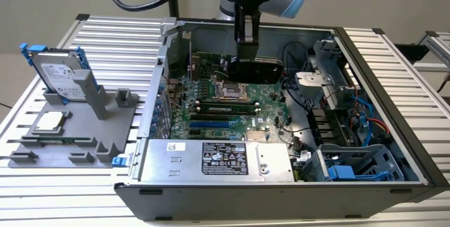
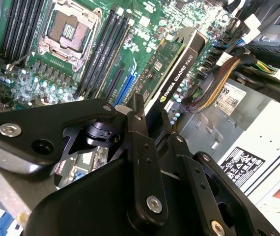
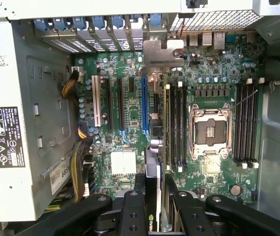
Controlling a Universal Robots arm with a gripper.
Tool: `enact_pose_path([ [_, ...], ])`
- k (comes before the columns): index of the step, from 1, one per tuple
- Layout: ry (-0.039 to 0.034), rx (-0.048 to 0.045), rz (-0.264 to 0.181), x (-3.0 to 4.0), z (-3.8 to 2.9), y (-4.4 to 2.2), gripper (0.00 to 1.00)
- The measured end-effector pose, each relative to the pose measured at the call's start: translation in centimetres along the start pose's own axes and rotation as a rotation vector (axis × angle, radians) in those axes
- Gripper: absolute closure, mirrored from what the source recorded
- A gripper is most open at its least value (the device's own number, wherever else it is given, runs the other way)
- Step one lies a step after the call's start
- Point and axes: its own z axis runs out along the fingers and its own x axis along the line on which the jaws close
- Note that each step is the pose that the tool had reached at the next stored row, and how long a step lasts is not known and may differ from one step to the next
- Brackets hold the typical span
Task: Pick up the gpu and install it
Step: 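Insert the gpu into the slot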
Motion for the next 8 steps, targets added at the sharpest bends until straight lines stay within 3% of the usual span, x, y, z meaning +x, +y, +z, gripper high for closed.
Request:
enact_pose_path([
  [8,0.0000,0.0004,0.000,0.00,0.14,0.01,1.00],
])
